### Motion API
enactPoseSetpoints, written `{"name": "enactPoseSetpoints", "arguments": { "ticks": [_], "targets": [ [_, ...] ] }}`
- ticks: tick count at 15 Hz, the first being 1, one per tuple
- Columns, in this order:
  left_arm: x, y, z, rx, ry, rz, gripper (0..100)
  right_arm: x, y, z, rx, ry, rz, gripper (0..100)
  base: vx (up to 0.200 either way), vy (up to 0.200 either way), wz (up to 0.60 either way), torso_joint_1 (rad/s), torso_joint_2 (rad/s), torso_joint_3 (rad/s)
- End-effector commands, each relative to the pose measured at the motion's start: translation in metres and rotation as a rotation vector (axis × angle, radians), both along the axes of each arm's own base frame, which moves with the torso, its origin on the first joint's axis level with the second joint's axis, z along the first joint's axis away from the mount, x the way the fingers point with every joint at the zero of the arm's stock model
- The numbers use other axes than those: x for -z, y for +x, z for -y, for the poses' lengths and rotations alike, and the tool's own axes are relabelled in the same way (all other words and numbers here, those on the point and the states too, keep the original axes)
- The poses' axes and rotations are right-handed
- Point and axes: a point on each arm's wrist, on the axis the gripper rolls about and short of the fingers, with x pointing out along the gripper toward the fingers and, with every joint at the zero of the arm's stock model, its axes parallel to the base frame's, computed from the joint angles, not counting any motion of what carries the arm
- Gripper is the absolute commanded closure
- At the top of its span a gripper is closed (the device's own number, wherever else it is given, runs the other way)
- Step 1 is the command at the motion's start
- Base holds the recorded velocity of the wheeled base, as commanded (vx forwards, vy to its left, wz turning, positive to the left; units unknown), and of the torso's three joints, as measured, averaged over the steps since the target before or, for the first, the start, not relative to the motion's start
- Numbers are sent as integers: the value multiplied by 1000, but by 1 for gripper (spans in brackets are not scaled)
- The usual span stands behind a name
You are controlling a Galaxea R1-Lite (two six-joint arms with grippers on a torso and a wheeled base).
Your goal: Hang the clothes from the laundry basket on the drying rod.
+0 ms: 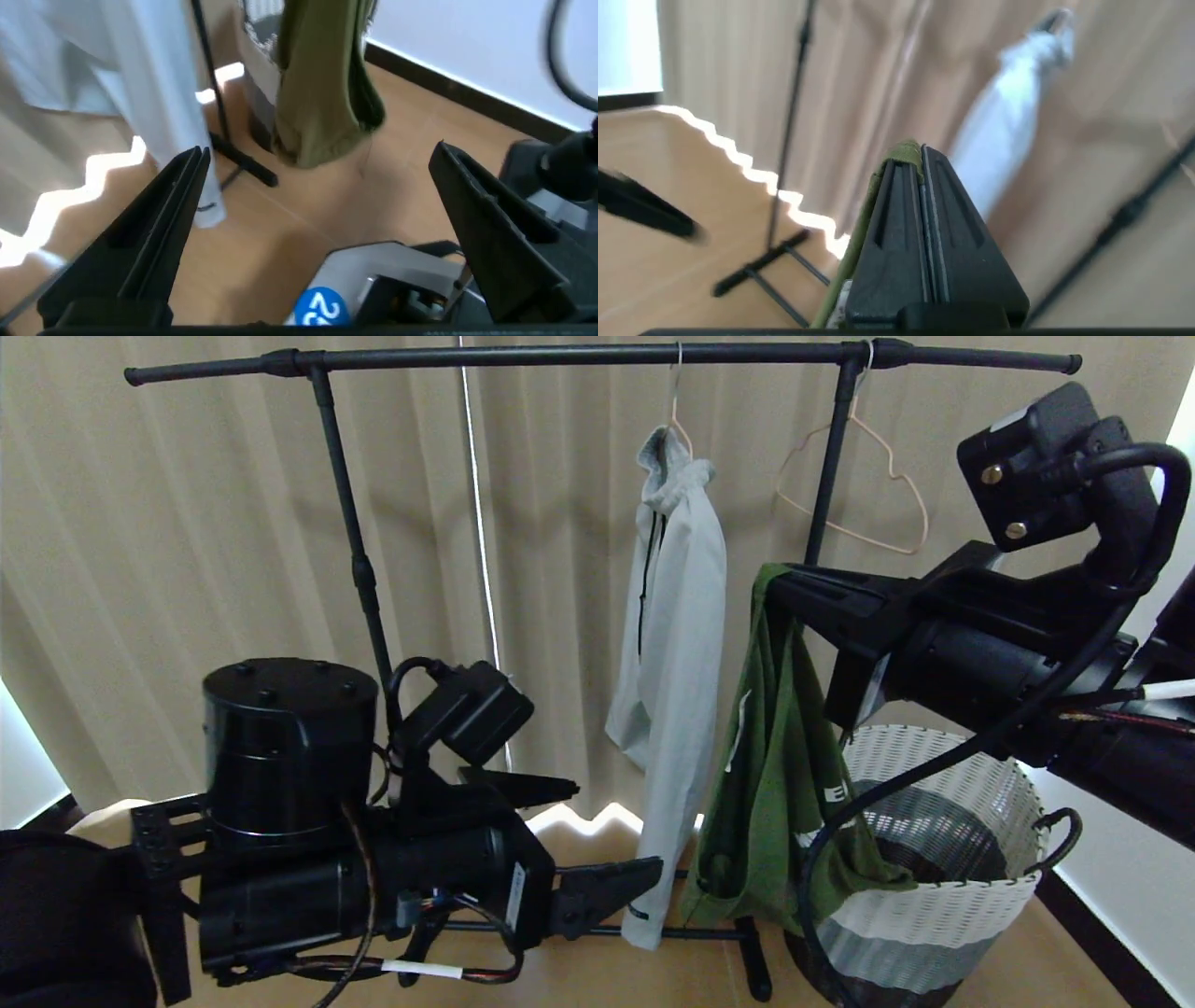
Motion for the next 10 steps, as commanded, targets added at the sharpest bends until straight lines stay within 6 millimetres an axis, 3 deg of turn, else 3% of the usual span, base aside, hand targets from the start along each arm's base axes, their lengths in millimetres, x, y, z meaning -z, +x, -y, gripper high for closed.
{"name": "enactPoseSetpoints", "arguments": {
  "ticks": [1, 4, 7, 10],
  "targets": [
    [9, 2, 18, 28, -9, -50, 0, -2, -5, -3, -23, 6, 6, 100, 0, 0, 0, 0, 0, 0],
    [16, 14, 36, 31, -53, -54, 0, -1, -4, -6, -46, 9, 2, 100, 0, 0, 0, 0, 0, 0],
    [34, 48, 49, -58, -29, -85, 0, -1, -6, -6, -85, 18, -5, 100, 0, 0, 0, 0, 0, 0],
    [58, 68, 63, -181, 39, -86, 0, -1, -6, -6, -85, 22, -2, 100, 0, 0, 0, 0, 0, 0]
  ]
}}
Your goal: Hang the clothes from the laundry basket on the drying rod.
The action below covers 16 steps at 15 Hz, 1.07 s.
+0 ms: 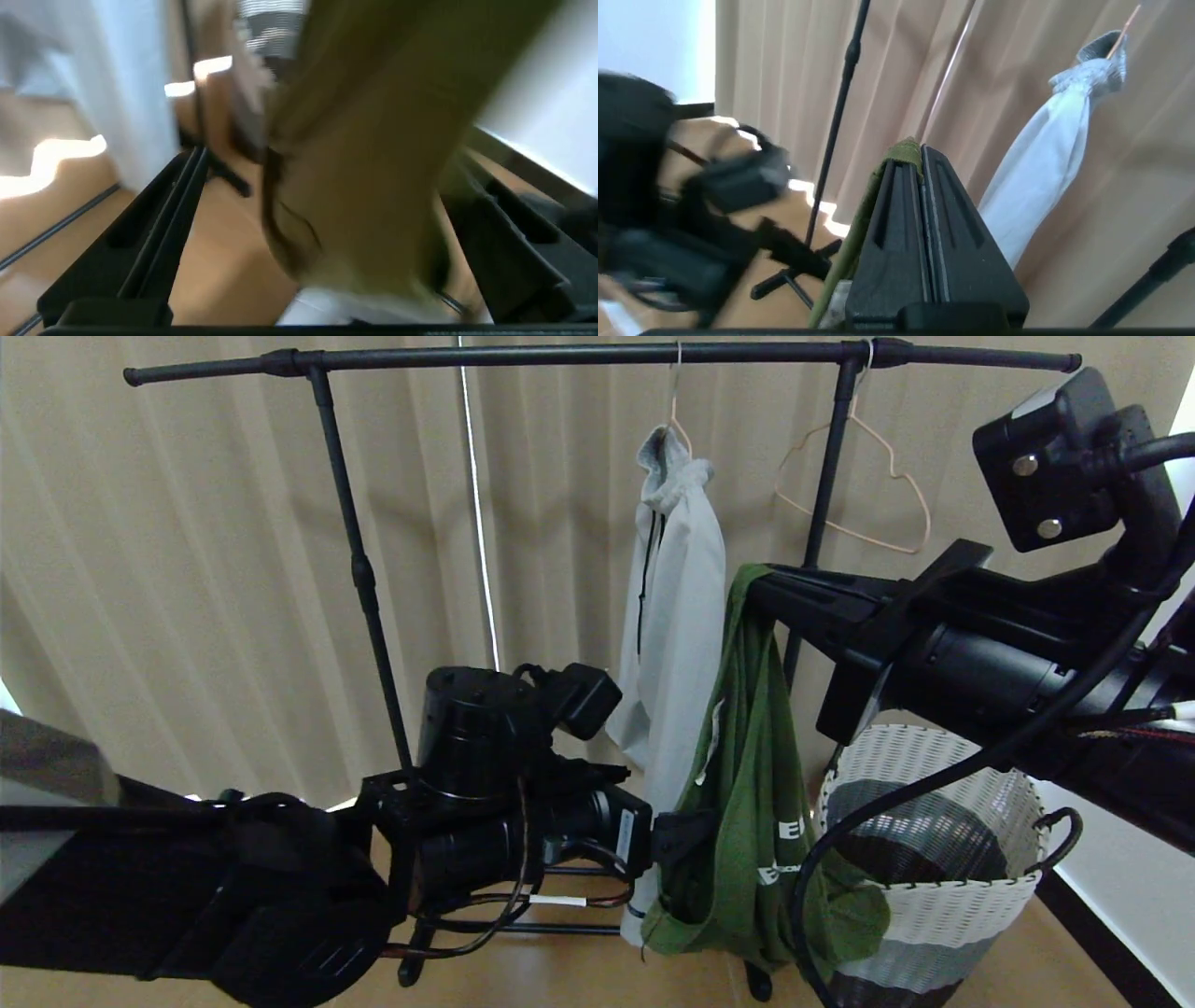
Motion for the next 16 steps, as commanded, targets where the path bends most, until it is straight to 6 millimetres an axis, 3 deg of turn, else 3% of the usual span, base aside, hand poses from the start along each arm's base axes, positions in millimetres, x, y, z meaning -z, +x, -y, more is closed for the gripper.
{"name": "enactPoseSetpoints", "arguments": {
  "ticks": [1, 5, 10, 13, 16],
  "targets": [
    [29, 16, 9, -81, 76, -34, 0, 0, -1, 0, -1, 1, 2, 100, 0, 0, 0, 0, 0, 0],
    [41, 13, -22, -132, 162, -63, 0, -2, -1, 2, 3, 4, 7, 100, 0, 0, 0, 0, 0, 0],
    [15, -28, -78, -172, 164, -3, 0, 1, 11, 10, 57, -5, -3, 100, 0, 0, 0, 0, 0, 0],
    [-7, -46, -91, -171, 113, 81, 0, 2, 10, 10, 57, -7, -5, 100, 0, 0, 0, 0, 0, 0],
    [-3, -55, -106, -174, 166, 118, 0, -2, 6, 9, 41, 5, 7, 100, 0, 0, 0, 0, 0, 0]
  ]
}}
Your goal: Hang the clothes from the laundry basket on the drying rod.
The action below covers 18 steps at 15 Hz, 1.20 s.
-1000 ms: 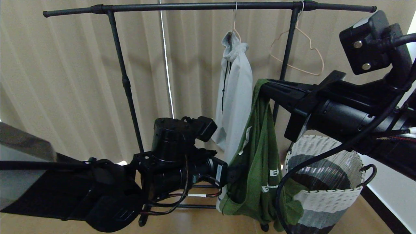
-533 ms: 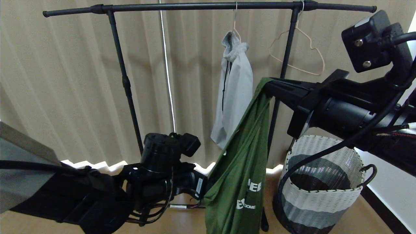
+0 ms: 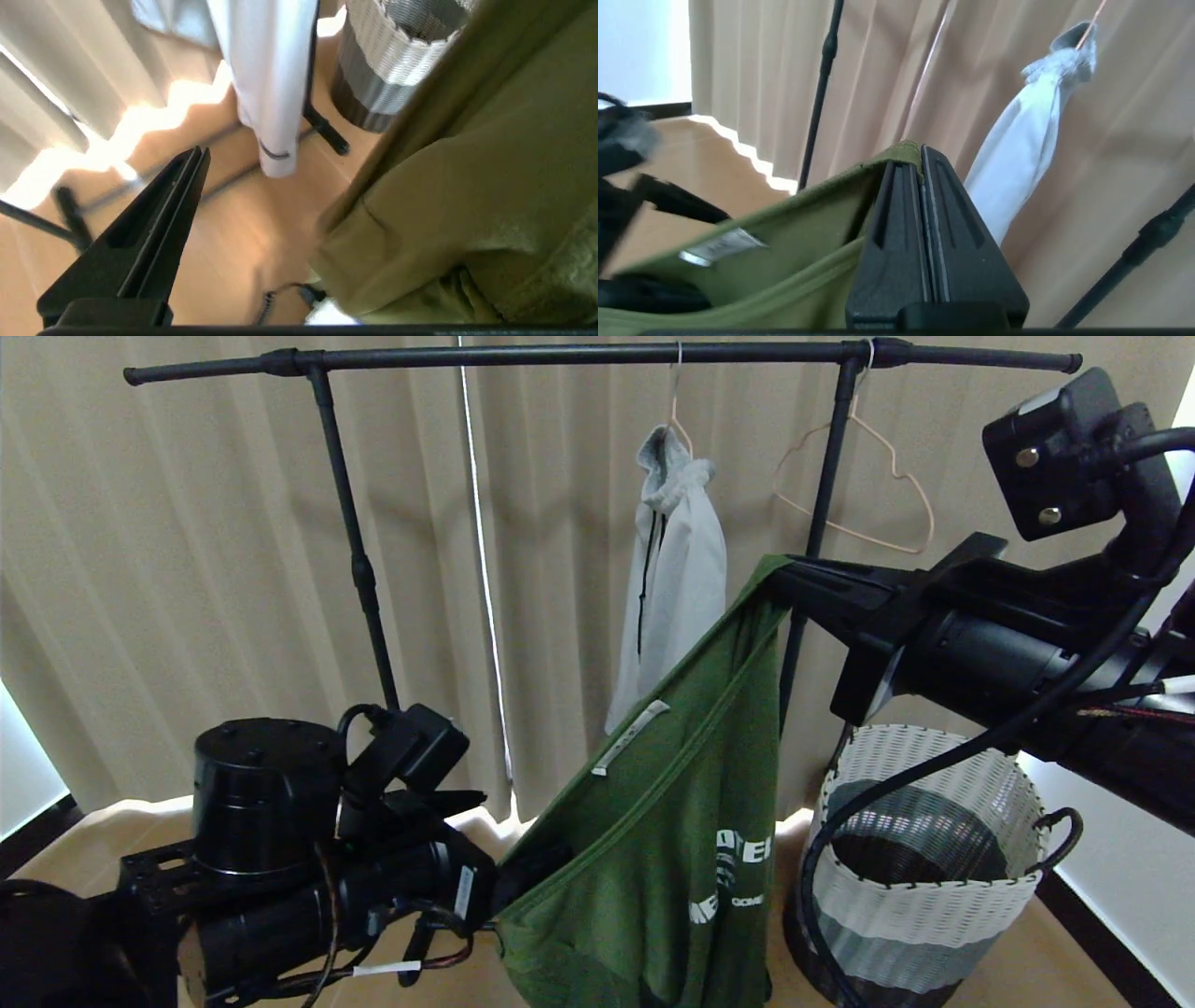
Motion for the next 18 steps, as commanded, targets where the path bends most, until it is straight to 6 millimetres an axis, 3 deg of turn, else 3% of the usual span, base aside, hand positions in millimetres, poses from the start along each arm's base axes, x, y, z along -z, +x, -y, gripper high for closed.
{"name": "enactPoseSetpoints", "arguments": {
  "ticks": [1, 5, 9, 18],
  "targets": [
    [-6, -8, -12, -16, -11, 35, 0, -1, -4, -2, -21, 4, 6, 100, 0, 0, 0, 0, 0, 0],
    [-12, -15, -16, 52, -96, 115, 0, 1, -5, -5, -55, -1, 4, 100, 0, 0, 0, 0, 0, 0],
    [1, -11, -35, 40, 27, 165, 0, -1, -6, -5, -56, 3, 8, 100, 0, 0, 0, 0, 0, 0],
    [-4, -9, -39, 28, 11, 249, 0, 1, -6, -5, -56, -3, 1, 100, 0, 0, 0, 0, 0, 0]
  ]
}}
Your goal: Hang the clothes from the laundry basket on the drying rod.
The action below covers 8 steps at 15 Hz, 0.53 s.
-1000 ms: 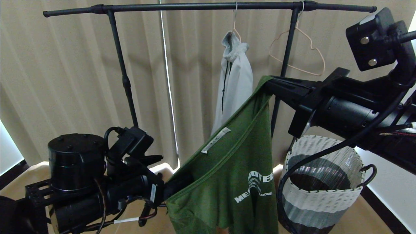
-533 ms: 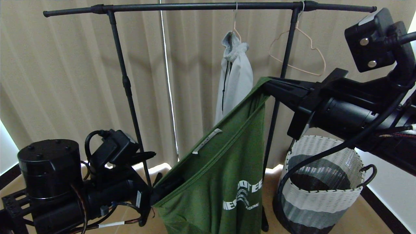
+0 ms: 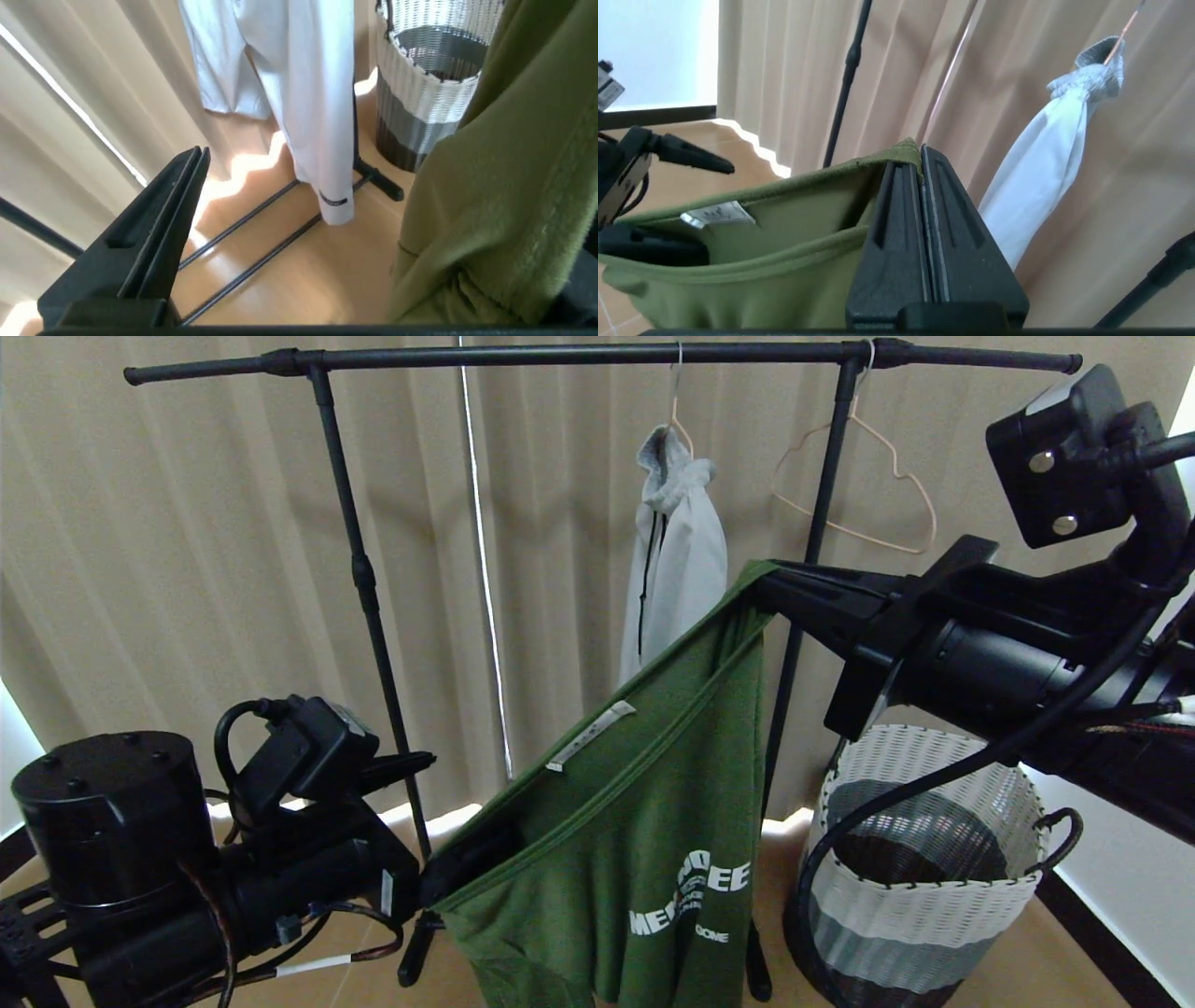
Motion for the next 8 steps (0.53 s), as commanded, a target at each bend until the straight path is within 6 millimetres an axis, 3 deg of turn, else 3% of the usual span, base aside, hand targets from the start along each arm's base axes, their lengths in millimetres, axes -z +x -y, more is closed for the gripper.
{"name": "enactPoseSetpoints", "arguments": {
  "ticks": [1, 3, 4, 8],
  "targets": [
    [2, -2, -1, -1, 3, -4, 0, 0, 0, 0, 0, -1, -1, 100, 0, 0, 0, 0, 0, 0],
    [1, -5, -3, 2, -4, 9, 0, 1, 0, 0, 2, -2, -2, 100, 0, 0, 0, 0, 0, 0],
    [0, -8, -4, 11, -13, 23, 100, 1, 0, 0, 3, -2, -2, 100, 0, 0, 0, 0, 0, 0],
    [-12, -14, -7, 11, -45, 101, 100, 3, 6, 8, 43, -11, -10, 100, 0, 0, 0, 0, 0, 0]
  ]
}}
